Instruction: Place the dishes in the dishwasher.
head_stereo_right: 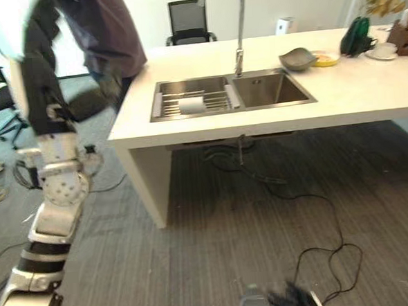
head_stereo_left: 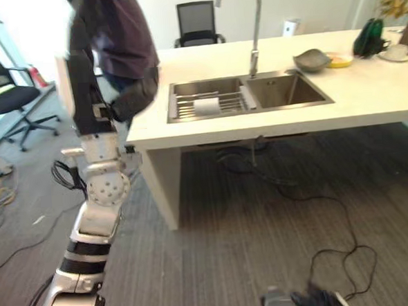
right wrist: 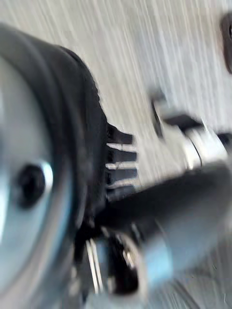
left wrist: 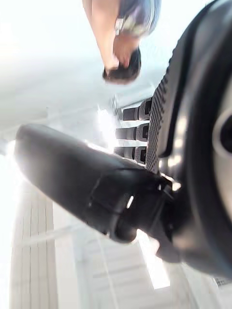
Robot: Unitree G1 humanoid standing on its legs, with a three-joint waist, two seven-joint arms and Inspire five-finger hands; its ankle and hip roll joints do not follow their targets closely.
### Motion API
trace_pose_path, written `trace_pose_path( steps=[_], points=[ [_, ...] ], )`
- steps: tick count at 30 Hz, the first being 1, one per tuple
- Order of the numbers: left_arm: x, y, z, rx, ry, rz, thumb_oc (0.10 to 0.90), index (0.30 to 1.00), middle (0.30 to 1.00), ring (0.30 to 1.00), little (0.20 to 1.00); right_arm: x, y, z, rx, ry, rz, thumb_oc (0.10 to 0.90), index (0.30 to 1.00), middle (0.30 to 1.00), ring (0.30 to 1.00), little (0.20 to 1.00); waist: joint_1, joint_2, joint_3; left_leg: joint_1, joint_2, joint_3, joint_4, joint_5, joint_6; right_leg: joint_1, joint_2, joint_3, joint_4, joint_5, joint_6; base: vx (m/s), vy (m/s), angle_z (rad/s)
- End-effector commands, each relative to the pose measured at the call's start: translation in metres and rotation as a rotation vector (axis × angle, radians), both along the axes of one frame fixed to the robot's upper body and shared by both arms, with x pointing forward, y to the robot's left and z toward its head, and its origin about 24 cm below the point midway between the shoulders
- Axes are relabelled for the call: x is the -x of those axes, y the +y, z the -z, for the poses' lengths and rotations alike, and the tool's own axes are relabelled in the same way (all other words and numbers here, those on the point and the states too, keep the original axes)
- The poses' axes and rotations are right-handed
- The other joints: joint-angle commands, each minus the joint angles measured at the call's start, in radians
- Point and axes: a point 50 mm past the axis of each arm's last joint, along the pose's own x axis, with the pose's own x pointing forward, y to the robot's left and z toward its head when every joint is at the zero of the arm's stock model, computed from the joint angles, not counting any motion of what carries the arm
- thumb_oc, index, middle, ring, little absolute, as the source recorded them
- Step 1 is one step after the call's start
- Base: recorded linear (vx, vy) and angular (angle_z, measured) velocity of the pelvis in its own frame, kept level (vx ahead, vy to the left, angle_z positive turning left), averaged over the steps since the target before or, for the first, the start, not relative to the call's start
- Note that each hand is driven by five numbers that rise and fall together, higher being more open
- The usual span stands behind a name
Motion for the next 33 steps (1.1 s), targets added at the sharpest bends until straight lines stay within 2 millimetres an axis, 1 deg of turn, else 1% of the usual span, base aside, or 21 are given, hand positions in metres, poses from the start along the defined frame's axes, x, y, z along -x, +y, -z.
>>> trace_pose_path(
  steps=[1,3,6,8,9,10,11,12,13,14,15,16,18,19,20,21,23,25,27,30,33],
  points=[
    [-0.019,-0.004,0.039,-0.029,0.189,-0.006,0.8,0.9,0.9,0.9,0.9,-0.021,-0.007,-0.006,0.01,-0.083,-0.058,0.8,0.9,0.9,0.9,0.9,-0.068,0.017,0.0,-0.101,0.019,-0.028,0.004,0.013,-0.083,0.337,0.059,0.034,-0.365,0.173,0.009,0.24,-0.236,-0.08],
    [-0.022,-0.011,0.043,-0.112,0.229,0.003,0.8,0.9,0.9,0.9,0.9,-0.004,-0.007,-0.003,0.003,-0.021,-0.075,0.8,0.9,0.9,0.9,0.9,-0.062,0.003,-0.02,-0.116,0.024,-0.04,0.004,0.038,-0.098,0.404,0.057,0.066,-0.423,0.185,-0.009,0.15,-0.278,0.34],
    [-0.024,-0.011,0.054,-0.138,0.296,0.022,0.8,0.9,0.9,0.9,0.9,-0.009,-0.013,-0.005,0.014,-0.002,-0.138,0.8,0.9,0.9,0.9,0.9,-0.047,0.006,-0.035,-0.115,0.046,-0.031,0.01,0.06,-0.129,0.464,0.06,0.023,-0.469,0.197,-0.03,0.11,-0.228,0.49],
    [-0.023,-0.007,0.059,-0.175,0.333,0.013,0.8,0.9,0.9,0.9,0.9,-0.019,-0.019,-0.009,0.029,-0.033,-0.152,0.8,0.9,0.9,0.9,0.9,-0.046,0.0,-0.035,-0.123,0.066,-0.035,0.066,0.039,-0.148,0.499,0.061,0.008,-0.48,0.182,-0.042,0.11,-0.221,0.09],
    [-0.023,-0.007,0.059,-0.175,0.333,0.013,0.8,0.9,0.9,0.9,0.9,-0.019,-0.019,-0.009,0.029,-0.033,-0.152,0.8,0.9,0.9,0.9,0.9,-0.046,0.0,-0.035,-0.123,0.066,-0.035,0.066,0.039,-0.148,0.499,0.061,0.008,-0.48,0.182,-0.042,0.08,-0.2,0.27],
    [-0.022,-0.003,0.062,-0.204,0.357,-0.005,0.8,0.9,0.9,0.9,0.9,-0.027,-0.022,-0.011,0.038,-0.059,-0.164,0.8,0.9,0.9,0.9,0.9,-0.04,-0.005,-0.029,-0.137,0.078,-0.032,0.119,0.035,-0.161,0.51,0.064,0.009,-0.473,0.175,-0.048,0.06,-0.187,0.32],
    [-0.021,0.0,0.064,-0.219,0.366,-0.014,0.8,0.9,0.9,0.9,0.9,-0.034,-0.026,-0.014,0.048,-0.082,-0.172,0.8,0.9,0.9,0.9,0.9,-0.034,-0.007,-0.021,-0.153,0.086,-0.031,0.174,0.046,-0.174,0.52,0.067,0.009,-0.466,0.166,-0.054,0.09,-0.297,0.19],
    [-0.021,0.002,0.065,-0.233,0.379,-0.024,0.8,0.9,0.9,0.9,0.9,-0.04,-0.029,-0.017,0.06,-0.104,-0.173,0.8,0.9,0.9,0.9,0.9,-0.03,-0.01,-0.011,-0.179,0.097,-0.032,0.252,0.075,-0.191,0.529,0.073,0.007,-0.456,0.157,-0.063,0.1,-0.351,-0.12],
    [-0.022,0.003,0.066,-0.258,0.391,-0.042,0.8,0.9,0.9,0.9,0.9,-0.048,-0.037,-0.022,0.083,-0.131,-0.175,0.8,0.9,0.9,0.9,0.9,-0.02,-0.023,0.008,-0.234,0.111,-0.034,0.388,0.144,-0.206,0.55,0.073,0.014,-0.445,0.141,-0.081,0.13,-0.34,-0.24],
    [-0.022,0.0,0.063,-0.29,0.387,-0.031,0.8,0.9,0.9,0.9,0.9,-0.052,-0.042,-0.025,0.097,-0.14,-0.177,0.8,0.9,0.9,0.9,0.9,-0.012,-0.027,0.017,-0.26,0.101,-0.042,0.478,0.144,-0.207,0.565,0.07,0.017,-0.443,0.125,-0.091,0.1,-0.227,-0.21],
    [-0.022,0.0,0.062,-0.291,0.385,-0.031,0.8,0.9,0.9,0.9,0.9,-0.053,-0.042,-0.025,0.096,-0.142,-0.176,0.8,0.9,0.9,0.9,0.9,-0.013,-0.026,0.02,-0.269,0.103,-0.045,0.494,0.138,-0.207,0.563,0.072,0.014,-0.441,0.123,-0.091,0.12,-0.137,-0.02],
    [-0.021,-0.001,0.06,-0.328,0.391,-0.013,0.8,0.9,0.9,0.9,0.9,-0.06,-0.047,-0.028,0.108,-0.147,-0.194,0.8,0.9,0.9,0.9,0.9,0.0,-0.032,0.024,-0.303,0.077,-0.031,0.53,0.13,-0.198,0.583,0.059,0.017,-0.443,0.114,-0.097,0.11,-0.068,0.03],
    [-0.023,-0.001,0.061,-0.334,0.407,-0.012,0.8,0.9,0.9,0.9,0.9,-0.058,-0.049,-0.029,0.107,-0.135,-0.197,0.8,0.9,0.9,0.9,0.9,0.003,-0.016,0.013,-0.323,0.045,0.01,0.417,0.09,-0.168,0.601,0.061,0.02,-0.446,0.104,-0.09,0.22,0.004,-0.06],
    [-0.025,-0.005,0.063,-0.4,0.419,-0.03,0.8,0.9,0.9,0.9,0.9,-0.048,-0.049,-0.026,0.092,-0.103,-0.172,0.8,0.9,0.9,0.9,0.9,-0.004,-0.001,0.001,-0.284,0.057,0.063,0.294,0.067,-0.144,0.606,0.059,0.019,-0.431,0.09,-0.079,0.21,0.071,-0.23],
    [-0.025,-0.005,0.063,-0.401,0.418,-0.03,0.8,0.9,0.9,0.9,0.9,-0.048,-0.049,-0.026,0.092,-0.103,-0.171,0.8,0.9,0.9,0.9,0.9,-0.002,-0.001,0.003,-0.279,0.057,0.064,0.289,0.067,-0.144,0.607,0.059,0.02,-0.428,0.088,-0.079,0.19,0.102,-0.1],
    [-0.028,-0.009,0.061,-0.426,0.415,-0.032,0.8,0.9,0.9,0.9,0.9,-0.042,-0.049,-0.024,0.089,-0.089,-0.161,0.8,0.9,0.9,0.9,0.9,-0.017,0.012,-0.002,-0.248,0.066,0.077,0.246,0.075,-0.144,0.6,0.066,0.021,-0.409,0.079,-0.082,0.09,0.061,0.48],
    [-0.033,-0.01,0.064,-0.474,0.445,-0.055,0.8,0.9,0.9,0.9,0.9,-0.036,-0.047,-0.022,0.081,-0.065,-0.139,0.8,0.9,0.9,0.9,0.9,-0.029,0.033,-0.02,-0.195,0.043,0.037,0.153,0.072,-0.129,0.579,0.073,0.021,-0.393,0.088,-0.082,0.08,0.063,0.23],
    [-0.04,-0.015,0.063,-0.544,0.456,-0.068,0.8,0.9,0.9,0.9,0.9,-0.027,-0.042,-0.017,0.051,-0.044,-0.111,0.8,0.9,0.9,0.9,0.9,-0.053,0.043,-0.04,-0.151,0.045,0.051,0.077,0.079,-0.126,0.577,0.068,0.0,-0.391,0.086,-0.077,0.05,0.035,-0.65],
    [-0.047,-0.017,0.061,-0.617,0.47,-0.095,0.8,0.9,0.9,0.9,0.9,-0.018,-0.034,-0.013,0.016,-0.007,-0.139,0.8,0.9,0.9,0.9,0.9,-0.065,0.053,-0.05,-0.12,0.044,0.048,0.034,0.085,-0.122,0.581,0.069,-0.008,-0.395,0.08,-0.077,0.05,0.029,0.05],
    [-0.054,-0.018,0.06,-0.644,0.485,-0.108,0.8,0.9,0.9,0.9,0.9,-0.015,-0.029,-0.011,0.0,0.011,-0.159,0.8,0.9,0.9,0.9,0.9,-0.073,0.055,-0.054,-0.111,0.043,0.041,0.014,0.089,-0.119,0.586,0.066,-0.018,-0.401,0.079,-0.078,0.02,0.013,0.14],
    [-0.056,-0.01,0.063,-0.653,0.517,-0.14,0.8,0.9,0.9,0.9,0.9,-0.014,-0.024,-0.008,-0.019,0.012,-0.15,0.8,0.9,0.9,0.9,0.9,-0.075,0.052,-0.054,-0.11,0.044,0.048,0.009,0.082,-0.114,0.586,0.063,-0.017,-0.412,0.086,-0.072,0.01,0.008,-0.27]
  ],
)
